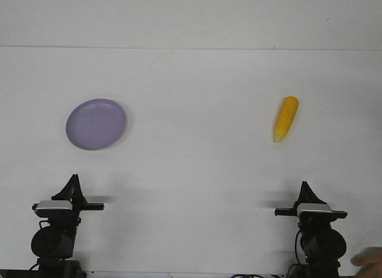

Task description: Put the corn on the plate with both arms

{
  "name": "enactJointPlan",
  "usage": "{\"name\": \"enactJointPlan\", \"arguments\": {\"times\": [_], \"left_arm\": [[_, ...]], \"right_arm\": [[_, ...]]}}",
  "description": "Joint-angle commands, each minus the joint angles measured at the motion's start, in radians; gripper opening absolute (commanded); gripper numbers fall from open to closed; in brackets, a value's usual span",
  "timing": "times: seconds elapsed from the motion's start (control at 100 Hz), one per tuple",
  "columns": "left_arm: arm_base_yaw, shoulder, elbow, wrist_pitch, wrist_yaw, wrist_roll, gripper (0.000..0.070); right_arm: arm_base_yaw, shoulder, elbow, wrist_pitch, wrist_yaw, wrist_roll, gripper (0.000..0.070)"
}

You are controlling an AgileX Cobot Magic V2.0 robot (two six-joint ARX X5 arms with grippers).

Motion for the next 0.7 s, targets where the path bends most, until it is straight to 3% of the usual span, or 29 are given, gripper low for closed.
{"name": "enactJointPlan", "arguments": {"times": [0.0,0.49,0.69], "left_arm": [[0.001,-0.002,-0.021,0.010,0.001,0.006,0.0015],[0.001,-0.002,-0.020,0.014,0.005,-0.009,0.0015],[0.001,-0.002,-0.020,0.018,0.035,-0.244,0.0015]], "right_arm": [[-0.002,0.000,-0.003,0.010,0.000,0.007,0.0013],[-0.002,0.000,-0.003,0.011,0.000,0.007,0.0013],[-0.002,0.000,-0.003,0.010,0.000,0.007,0.0013]]}}
